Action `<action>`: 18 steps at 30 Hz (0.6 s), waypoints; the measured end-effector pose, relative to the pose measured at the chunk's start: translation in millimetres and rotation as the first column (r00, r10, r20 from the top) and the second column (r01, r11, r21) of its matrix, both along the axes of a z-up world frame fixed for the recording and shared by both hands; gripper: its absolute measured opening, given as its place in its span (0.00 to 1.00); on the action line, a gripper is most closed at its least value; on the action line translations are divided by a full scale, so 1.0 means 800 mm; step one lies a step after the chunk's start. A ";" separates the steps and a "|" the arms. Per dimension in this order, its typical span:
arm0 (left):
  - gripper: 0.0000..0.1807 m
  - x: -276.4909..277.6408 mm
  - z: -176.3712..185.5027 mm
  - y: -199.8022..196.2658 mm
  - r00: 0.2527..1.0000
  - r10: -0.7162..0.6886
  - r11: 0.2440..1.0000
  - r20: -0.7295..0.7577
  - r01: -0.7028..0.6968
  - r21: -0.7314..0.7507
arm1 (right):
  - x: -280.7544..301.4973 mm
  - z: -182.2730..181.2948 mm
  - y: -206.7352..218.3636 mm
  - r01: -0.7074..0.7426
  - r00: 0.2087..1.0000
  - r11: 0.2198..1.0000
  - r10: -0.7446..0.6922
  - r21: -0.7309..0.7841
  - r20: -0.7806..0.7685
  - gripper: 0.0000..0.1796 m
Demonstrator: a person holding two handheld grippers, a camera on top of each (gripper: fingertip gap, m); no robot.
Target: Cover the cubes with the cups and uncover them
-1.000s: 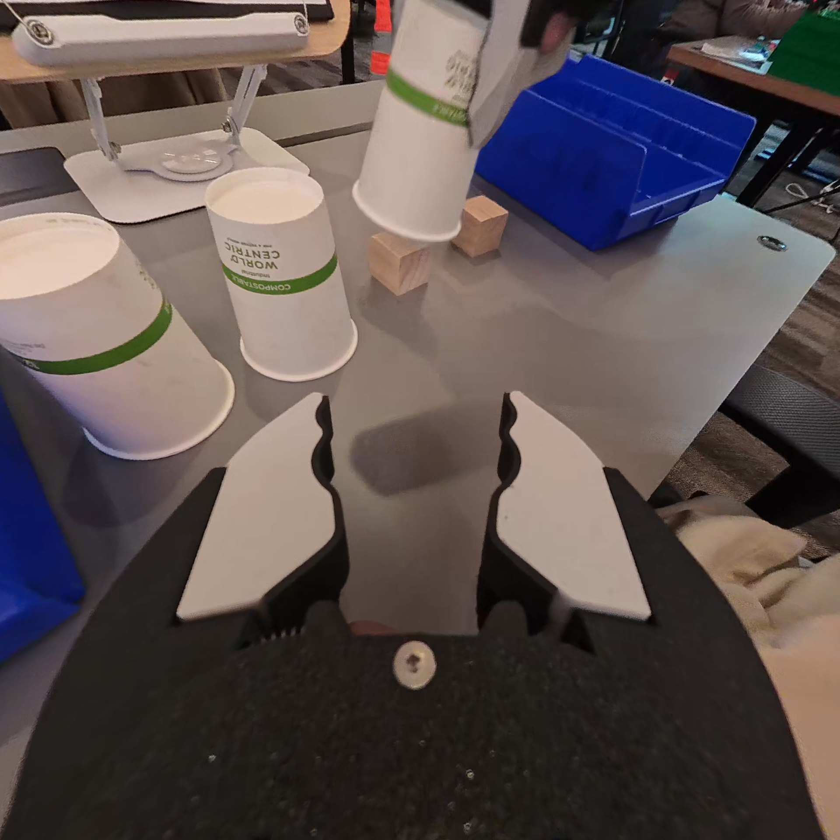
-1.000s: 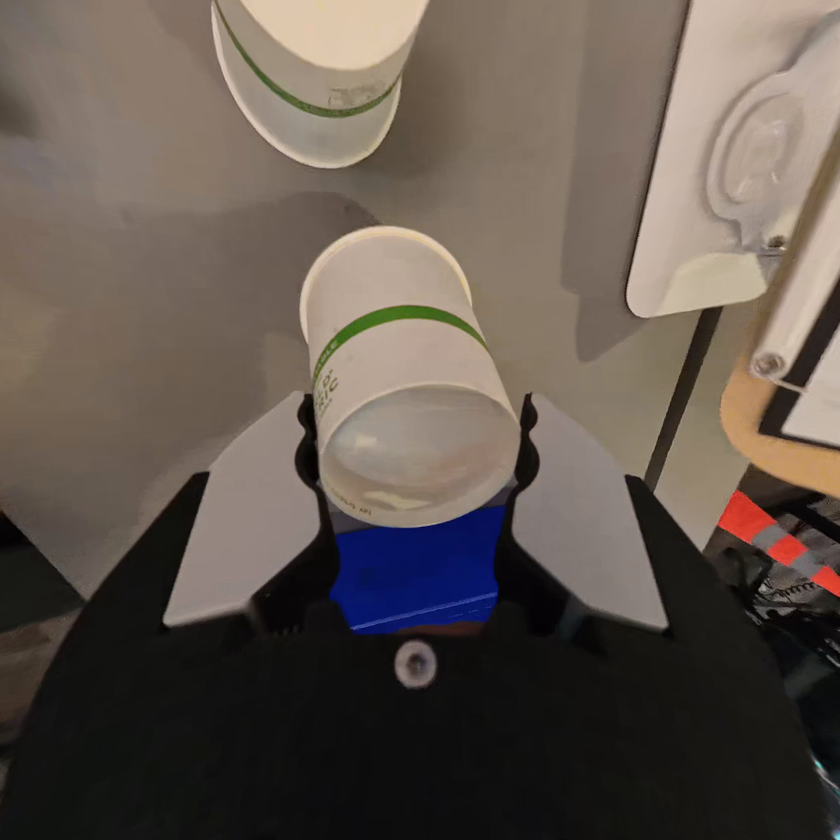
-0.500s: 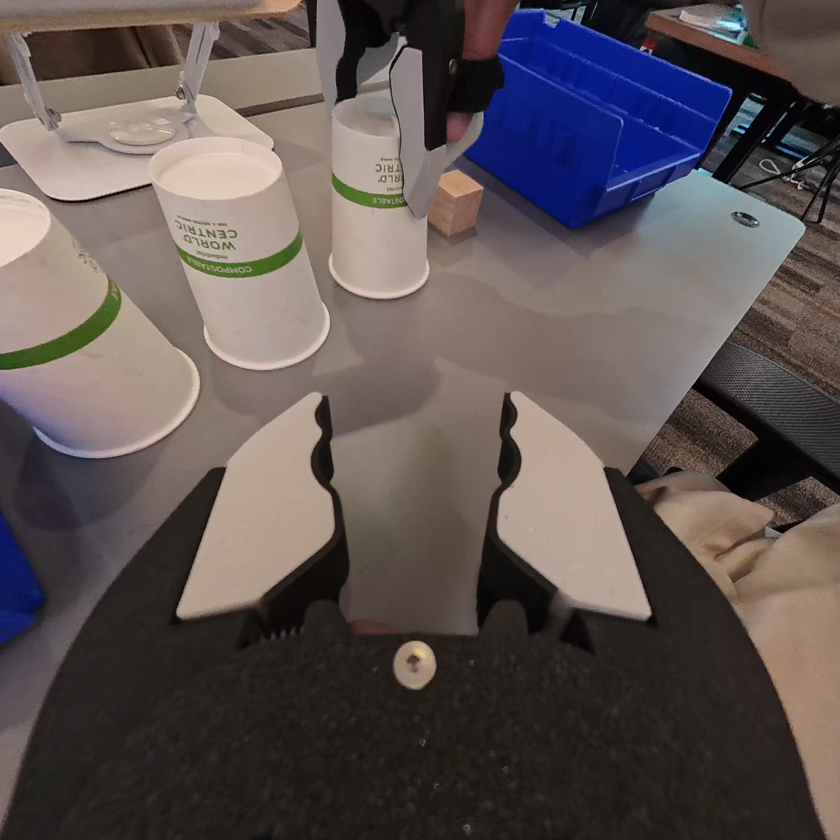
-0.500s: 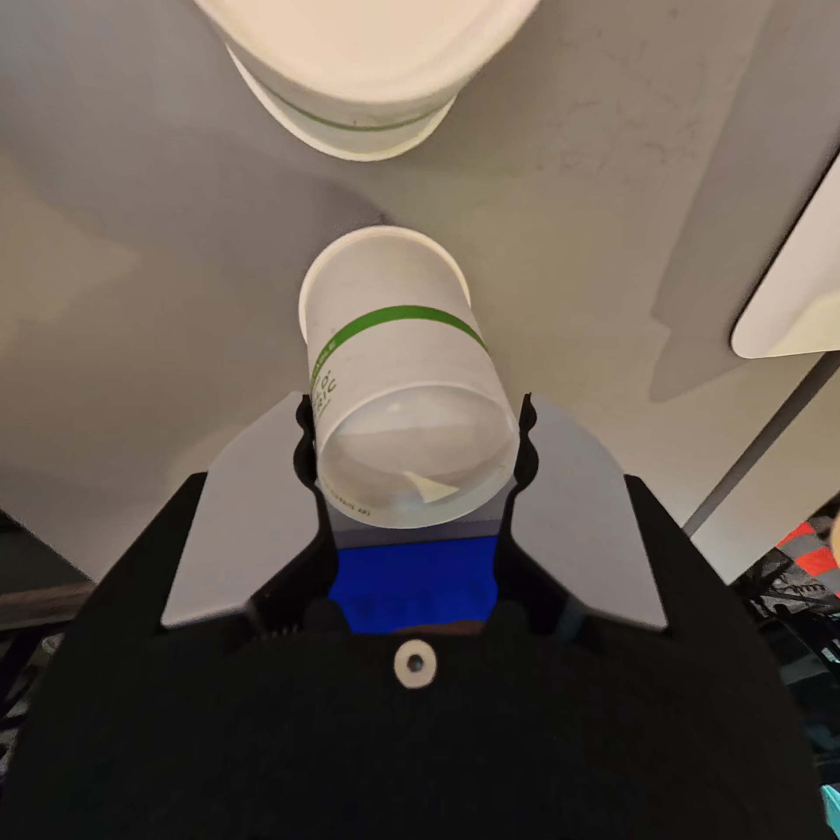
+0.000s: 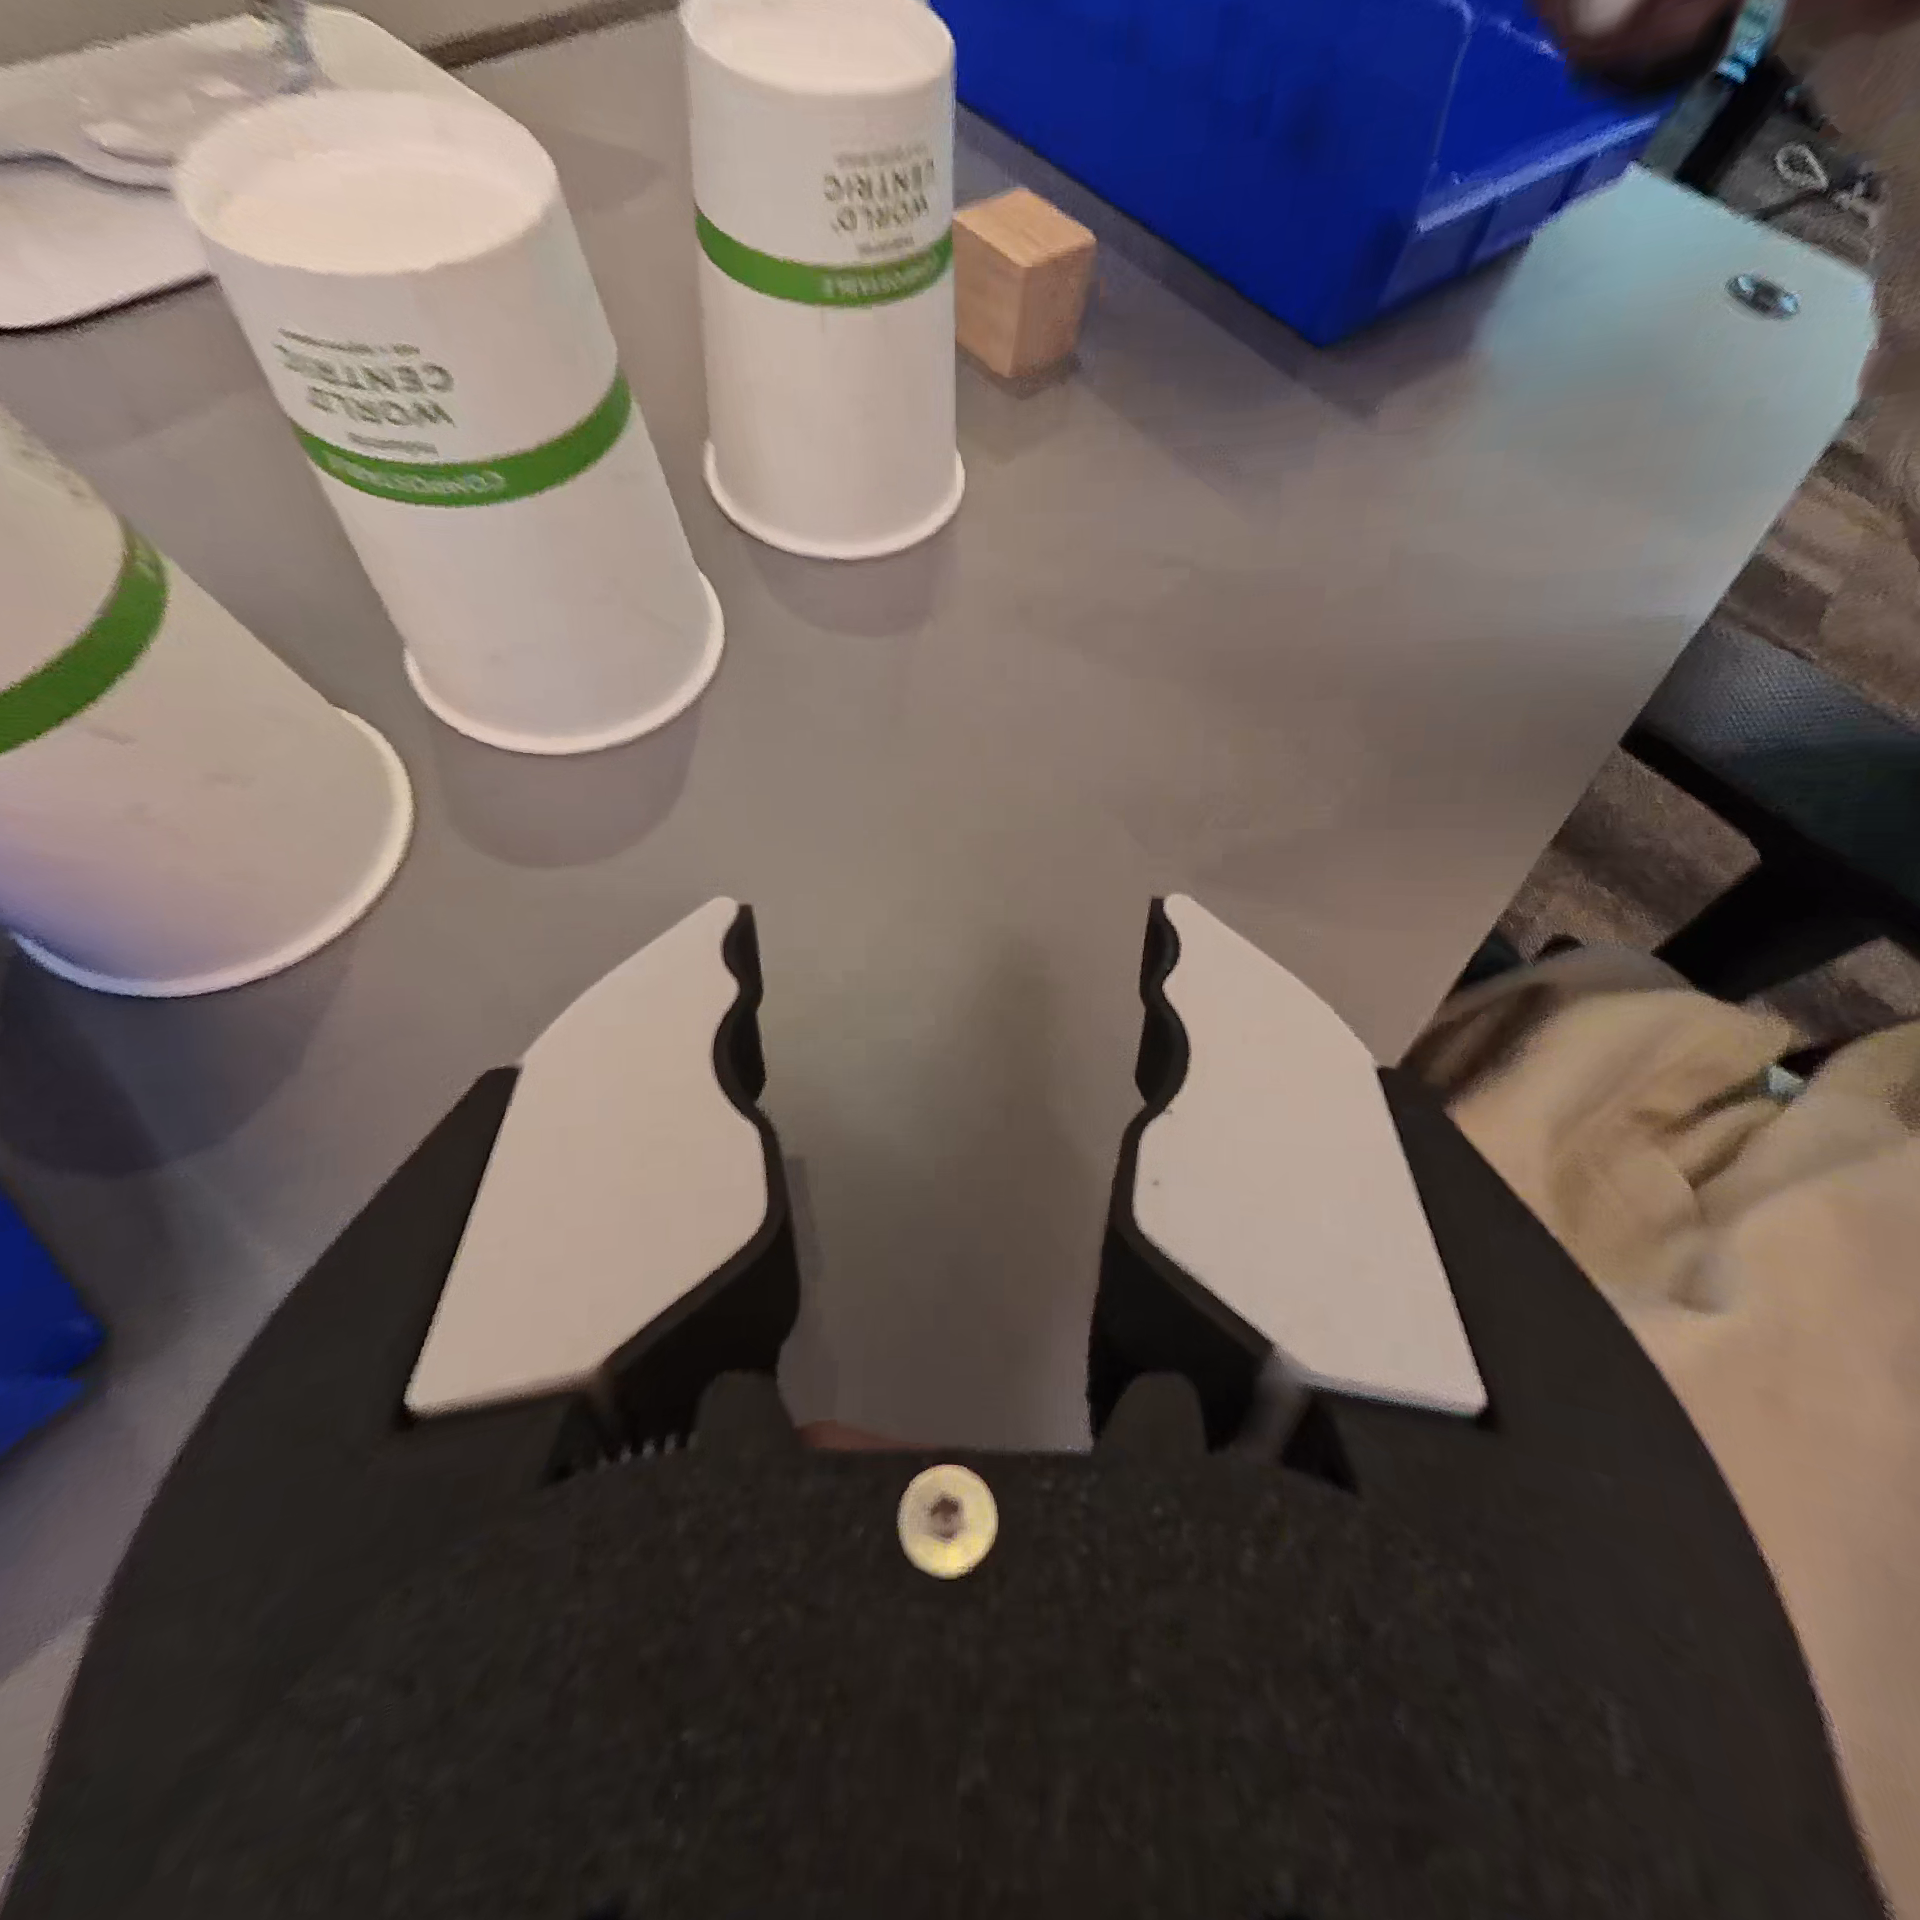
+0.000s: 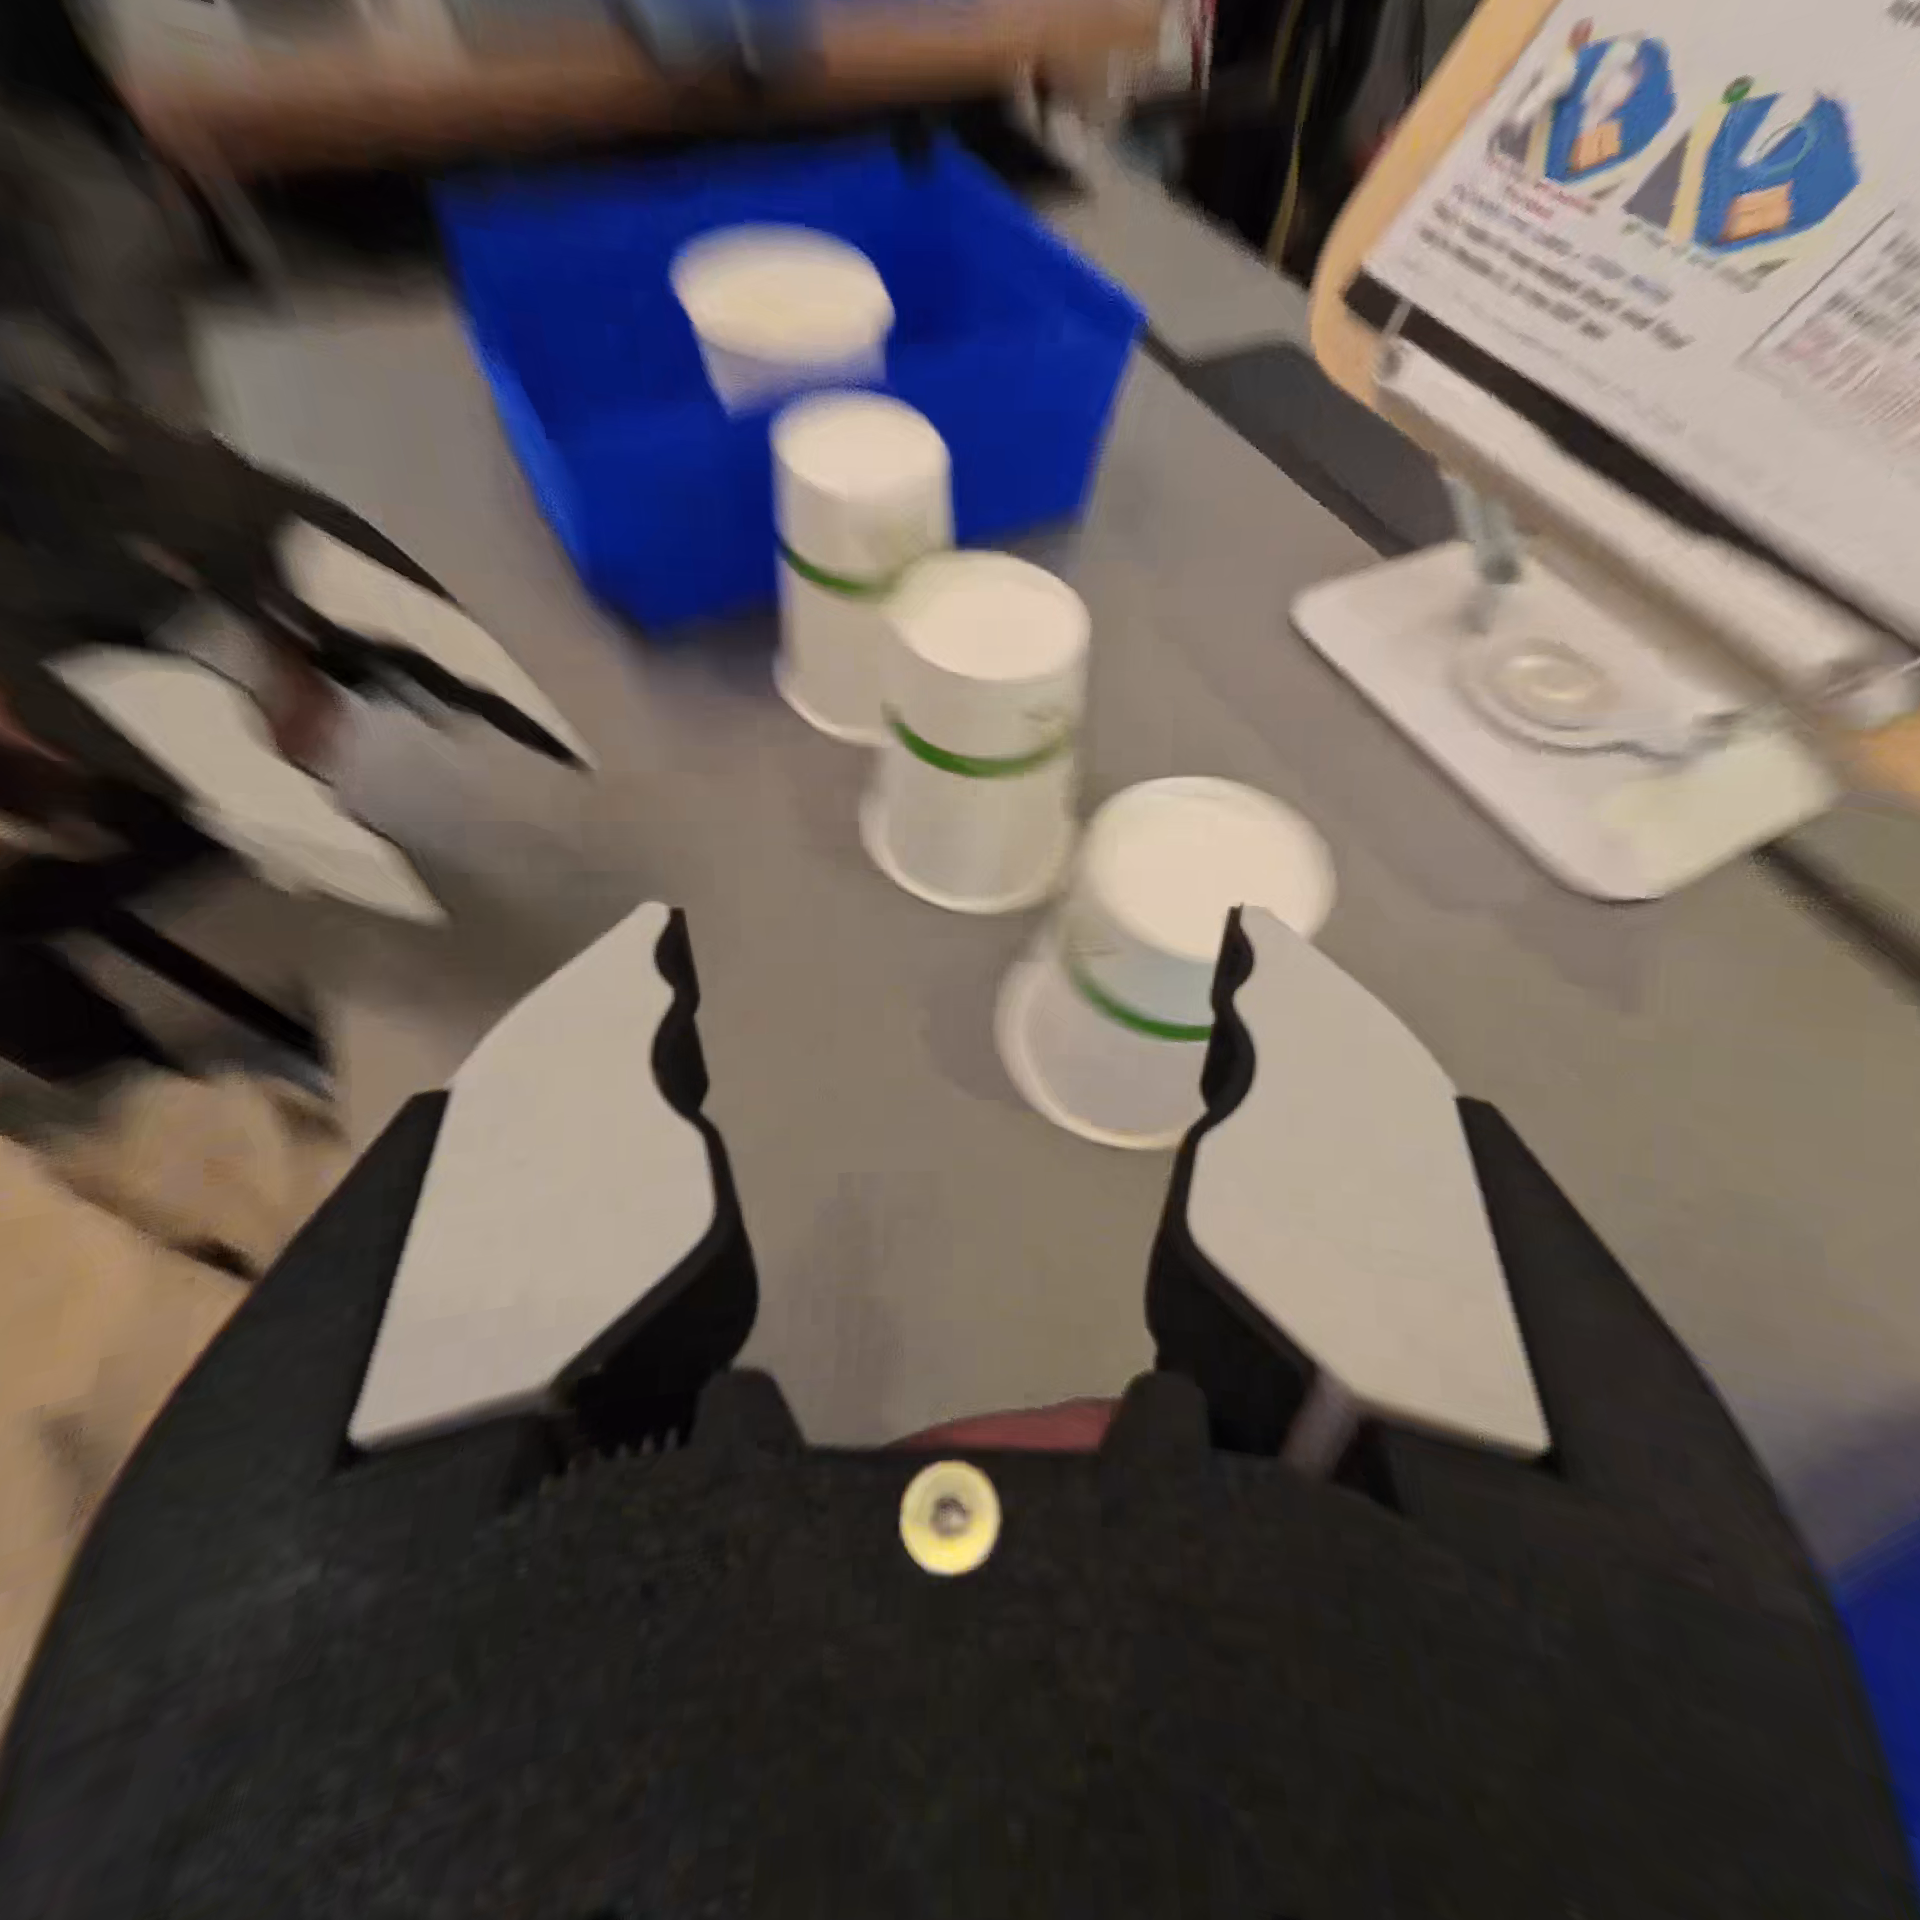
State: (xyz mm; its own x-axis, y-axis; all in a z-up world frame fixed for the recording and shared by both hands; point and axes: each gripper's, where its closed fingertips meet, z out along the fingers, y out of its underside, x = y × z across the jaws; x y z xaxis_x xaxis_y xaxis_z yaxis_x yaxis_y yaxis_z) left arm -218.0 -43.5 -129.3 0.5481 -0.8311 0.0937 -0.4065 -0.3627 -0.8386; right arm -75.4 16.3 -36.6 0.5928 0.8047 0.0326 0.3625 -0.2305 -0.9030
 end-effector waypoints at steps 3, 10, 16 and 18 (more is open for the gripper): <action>0.37 0.002 -0.008 -0.006 0.999 0.001 1.000 -0.035 -0.001 0.001 | -0.004 -0.015 -0.055 0.018 0.882 0.998 -0.047 -0.066 -0.468 0.52; 0.36 0.003 0.008 -0.026 0.993 -0.102 0.994 -0.059 0.100 -0.042 | -0.005 -0.042 -0.109 0.015 0.791 0.998 -0.048 -0.060 -0.610 0.50; 0.31 -0.123 0.124 0.097 0.916 0.147 0.948 -0.372 -0.023 0.317 | -0.007 -0.047 -0.121 -0.021 0.797 0.998 -0.023 -0.066 -0.604 0.48; 0.29 -0.156 0.124 0.133 0.840 0.127 0.959 -0.528 0.033 0.283 | -0.007 -0.051 -0.121 -0.033 0.799 0.996 -0.025 -0.085 -0.601 0.48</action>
